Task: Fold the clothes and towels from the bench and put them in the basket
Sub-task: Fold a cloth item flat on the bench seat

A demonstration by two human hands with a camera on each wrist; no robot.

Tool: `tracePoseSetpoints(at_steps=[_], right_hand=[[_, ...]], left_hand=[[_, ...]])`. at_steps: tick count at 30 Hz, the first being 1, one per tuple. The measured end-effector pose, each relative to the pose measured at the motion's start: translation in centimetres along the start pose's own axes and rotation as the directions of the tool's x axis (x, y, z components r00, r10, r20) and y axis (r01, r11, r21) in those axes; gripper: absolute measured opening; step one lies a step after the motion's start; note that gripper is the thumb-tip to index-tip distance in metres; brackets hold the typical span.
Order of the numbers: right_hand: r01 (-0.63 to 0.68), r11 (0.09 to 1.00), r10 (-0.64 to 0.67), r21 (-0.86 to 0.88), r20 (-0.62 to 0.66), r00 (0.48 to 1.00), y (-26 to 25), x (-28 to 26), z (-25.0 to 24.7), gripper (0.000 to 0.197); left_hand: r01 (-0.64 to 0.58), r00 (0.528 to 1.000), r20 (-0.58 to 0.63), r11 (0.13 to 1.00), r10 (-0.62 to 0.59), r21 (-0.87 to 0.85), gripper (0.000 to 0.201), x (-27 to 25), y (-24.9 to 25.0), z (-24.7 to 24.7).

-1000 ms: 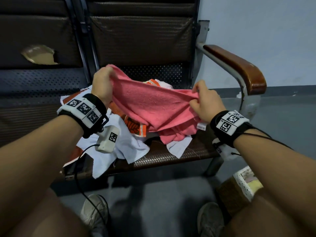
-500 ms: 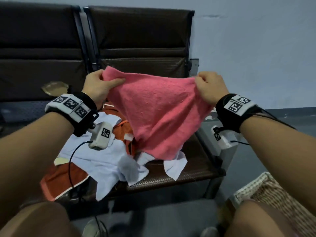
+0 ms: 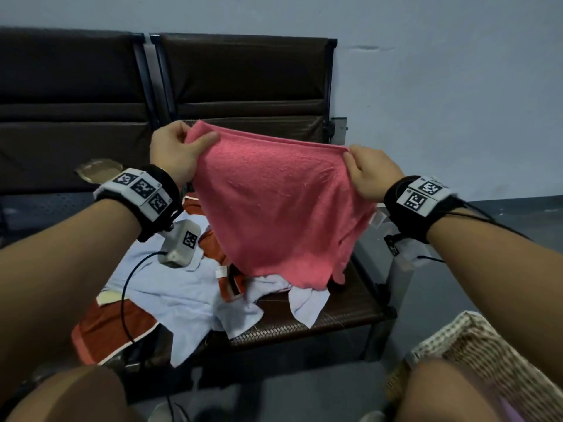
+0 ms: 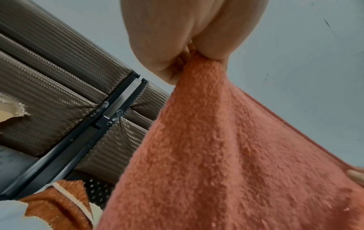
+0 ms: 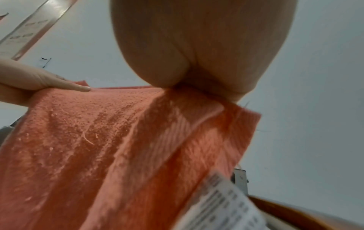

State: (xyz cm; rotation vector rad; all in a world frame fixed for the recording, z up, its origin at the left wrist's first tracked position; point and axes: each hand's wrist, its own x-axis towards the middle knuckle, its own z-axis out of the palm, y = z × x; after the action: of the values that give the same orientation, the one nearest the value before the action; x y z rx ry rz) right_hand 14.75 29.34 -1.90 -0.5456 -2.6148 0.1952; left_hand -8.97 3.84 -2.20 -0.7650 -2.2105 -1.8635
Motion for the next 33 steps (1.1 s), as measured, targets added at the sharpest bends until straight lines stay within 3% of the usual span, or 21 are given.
tracePoseSetpoints(at_steps=[4,8,12,16,17,20,21,23,25,26,27,29,30,31,33], right_hand=[[-0.188,0.949,0.189,0.253,0.023,0.982,-1.0,0.8,0.6,0.050],[-0.422,0.656,0.374,0.626,0.216,0.902,-2.8,1.6,1.2,0.048],[-0.459,0.466,0.345,0.757,0.322,0.881,-5.6,1.7,1.4,0.023],[-0.502,0.173,0.238,0.847,0.459,0.856,-7.3,1.0,0.7,0.036],[-0.509,0.162,0.201,0.845,0.477,0.856,-7.5,0.7,0.5,0.035],[-0.464,0.315,0.140,0.828,0.443,0.885,-7.2,0.0,0.3,0.018],[-0.457,0.351,0.127,0.817,0.442,0.888,-6.8,-0.2,0.3,0.021],[-0.468,0.393,0.084,0.792,0.476,0.876,-5.9,-0.3,0.2,0.035],[-0.463,0.408,-0.003,0.787,0.508,0.861,-5.5,-0.6,-0.1,0.041],[-0.449,0.414,-0.046,0.792,0.511,0.859,-5.4,-0.7,-0.2,0.042],[-0.435,0.417,-0.081,0.798,0.509,0.857,-5.4,-0.6,-0.2,0.043],[-0.418,0.399,-0.112,0.816,0.496,0.861,-5.4,-0.5,-0.3,0.044],[-0.412,0.395,-0.114,0.821,0.489,0.865,-5.2,-0.4,-0.3,0.043],[-0.399,0.410,-0.109,0.821,0.478,0.872,-5.0,-0.3,-0.3,0.039],[-0.357,0.536,-0.061,0.765,0.457,0.887,-4.3,-0.2,-0.6,0.017]], left_hand=[[0.008,0.997,-0.082,1.000,-0.009,-0.015,0.036,-0.5,0.1,1.5],[0.084,0.994,-0.058,0.977,-0.097,-0.197,0.038,-2.3,1.9,4.0],[0.128,0.988,0.129,0.933,-0.089,-0.337,0.030,-6.2,5.1,6.8],[0.166,0.912,0.410,0.936,-0.026,-0.310,0.020,-9.9,7.0,8.3],[0.186,0.883,0.467,0.941,-0.033,-0.284,0.021,-10.3,7.3,8.3],[0.290,0.838,0.533,0.923,-0.118,-0.252,0.026,-10.2,7.4,7.6],[0.321,0.848,0.509,0.909,-0.149,-0.267,0.028,-10.0,7.4,7.3],[0.271,0.908,0.389,0.927,-0.157,-0.260,0.023,-9.1,6.9,6.8],[0.233,0.925,0.347,0.953,-0.157,-0.191,0.043,-8.4,6.3,6.3],[0.265,0.891,0.419,0.948,-0.173,-0.173,0.052,-8.2,6.0,6.2],[0.308,0.828,0.532,0.937,-0.179,-0.165,0.052,-8.1,5.8,6.0],[0.410,0.653,0.734,0.902,-0.185,-0.137,0.038,-7.9,5.7,5.5],[0.437,0.589,0.785,0.893,-0.190,-0.112,0.037,-7.7,5.6,5.3],[0.436,0.569,0.801,0.894,-0.186,-0.102,0.040,-7.4,5.4,5.2],[0.419,0.614,0.769,0.899,-0.177,-0.128,0.041,-6.5,4.8,5.6]])
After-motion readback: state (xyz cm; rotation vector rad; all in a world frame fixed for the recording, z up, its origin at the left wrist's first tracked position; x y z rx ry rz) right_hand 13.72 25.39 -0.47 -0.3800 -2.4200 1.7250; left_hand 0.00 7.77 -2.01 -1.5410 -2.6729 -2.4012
